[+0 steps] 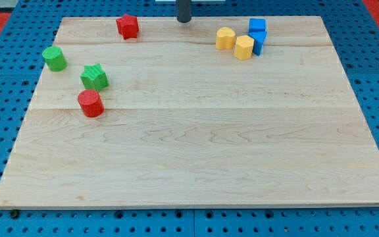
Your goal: Move red star towards green star
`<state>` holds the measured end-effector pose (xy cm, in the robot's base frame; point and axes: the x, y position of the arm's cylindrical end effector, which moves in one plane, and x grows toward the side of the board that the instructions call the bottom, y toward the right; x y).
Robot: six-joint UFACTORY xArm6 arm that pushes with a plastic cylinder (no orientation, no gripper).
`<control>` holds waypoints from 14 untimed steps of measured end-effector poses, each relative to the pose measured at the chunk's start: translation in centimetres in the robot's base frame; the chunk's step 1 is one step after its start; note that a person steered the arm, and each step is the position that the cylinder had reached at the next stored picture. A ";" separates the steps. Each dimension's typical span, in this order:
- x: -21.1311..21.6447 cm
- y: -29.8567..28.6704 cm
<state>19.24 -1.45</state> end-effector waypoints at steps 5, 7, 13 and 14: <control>0.0 -13.8; -0.1 -15.8; 8.0 -11.1; 10.0 -13.6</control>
